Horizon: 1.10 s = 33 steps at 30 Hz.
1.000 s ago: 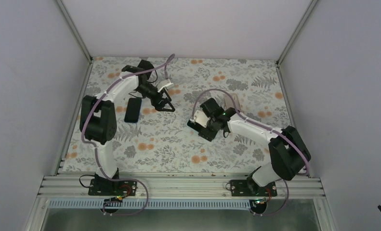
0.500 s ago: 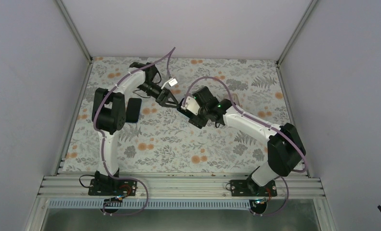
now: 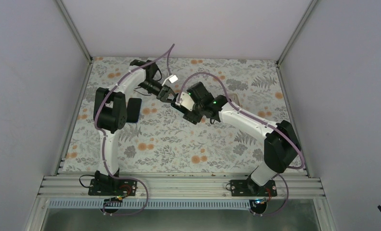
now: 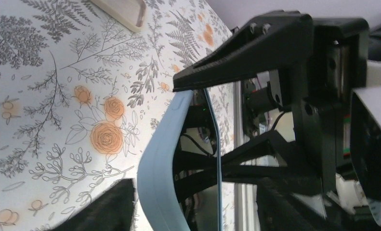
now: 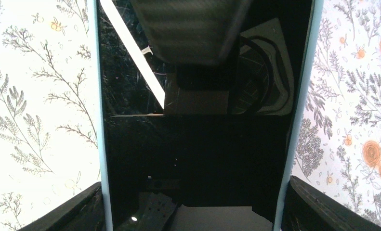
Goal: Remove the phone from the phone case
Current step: Pick up the phone at the center of the board, then remove the phone case from the phone.
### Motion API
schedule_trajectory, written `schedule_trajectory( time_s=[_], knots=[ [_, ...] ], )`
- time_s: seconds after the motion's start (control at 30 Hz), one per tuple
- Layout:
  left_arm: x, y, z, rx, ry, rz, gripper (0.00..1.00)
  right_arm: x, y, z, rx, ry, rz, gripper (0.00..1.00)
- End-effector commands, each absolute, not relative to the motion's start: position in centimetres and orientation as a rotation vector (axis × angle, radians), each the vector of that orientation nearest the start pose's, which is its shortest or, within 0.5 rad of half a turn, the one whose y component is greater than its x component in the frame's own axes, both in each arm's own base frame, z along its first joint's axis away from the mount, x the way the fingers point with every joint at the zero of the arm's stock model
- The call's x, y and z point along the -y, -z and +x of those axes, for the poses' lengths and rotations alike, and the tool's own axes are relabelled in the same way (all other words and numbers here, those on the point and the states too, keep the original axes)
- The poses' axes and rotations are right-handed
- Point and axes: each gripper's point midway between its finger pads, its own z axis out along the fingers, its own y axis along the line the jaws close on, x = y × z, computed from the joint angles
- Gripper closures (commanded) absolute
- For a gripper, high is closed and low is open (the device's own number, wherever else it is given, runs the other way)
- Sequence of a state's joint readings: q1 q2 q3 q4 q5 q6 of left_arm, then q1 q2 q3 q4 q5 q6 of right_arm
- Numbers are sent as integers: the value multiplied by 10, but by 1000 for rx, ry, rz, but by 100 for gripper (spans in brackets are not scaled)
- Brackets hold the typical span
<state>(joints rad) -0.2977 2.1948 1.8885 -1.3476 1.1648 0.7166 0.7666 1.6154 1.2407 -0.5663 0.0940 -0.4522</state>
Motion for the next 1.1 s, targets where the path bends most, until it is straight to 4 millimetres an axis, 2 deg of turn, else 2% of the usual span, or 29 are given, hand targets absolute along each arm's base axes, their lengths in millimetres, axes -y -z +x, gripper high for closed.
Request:
schedule_trajectory(
  time_s=[0.0, 0.07, 0.2, 0.27, 0.33, 0.43, 0.5, 0.57, 0.63, 0.7, 0.8, 0.93, 1.07],
  knots=[
    [276, -180, 349, -2163, 1676, 1141, 73, -297, -175, 336, -1989, 16, -1340, 61],
    [276, -181, 347, -2160, 1678, 1144, 84, -297, -176, 337, -1986, 25, -1338, 61],
    [277, -188, 345, -2136, 1689, 1143, 97, -297, -182, 333, -1973, 7, -1352, 58],
    [278, -194, 344, -2114, 1684, 1157, 98, -296, -181, 329, -1976, -3, -1373, 49],
    [280, -202, 341, -2096, 1656, 1186, 98, -295, -181, 316, -1975, -47, -1422, 32],
    [280, -212, 334, -2078, 1516, 1302, 98, -286, -185, 284, -1966, -169, -1544, 7],
    [280, -221, 325, -2046, 1367, 1421, 98, -276, -190, 263, -1945, -266, -1618, 1],
    [280, -226, 317, -2026, 1178, 1552, 98, -266, -197, 247, -1913, -335, -1664, 0],
    [282, -234, 309, -1996, 976, 1663, 98, -257, -205, 240, -1904, -378, -1667, 0],
    [285, -251, 303, -1948, 869, 1696, 98, -247, -211, 237, -1906, -413, -1666, 1],
    [289, -271, 295, -1879, 720, 1734, 98, -231, -209, 245, -1947, -415, -1631, 4],
    [292, -282, 280, -1828, 640, 1774, 98, -221, -202, 250, -1990, -454, -1619, 7],
    [294, -274, 262, -1849, 639, 1827, 98, -221, -200, 251, -1999, -523, -1624, 9]
  ],
)
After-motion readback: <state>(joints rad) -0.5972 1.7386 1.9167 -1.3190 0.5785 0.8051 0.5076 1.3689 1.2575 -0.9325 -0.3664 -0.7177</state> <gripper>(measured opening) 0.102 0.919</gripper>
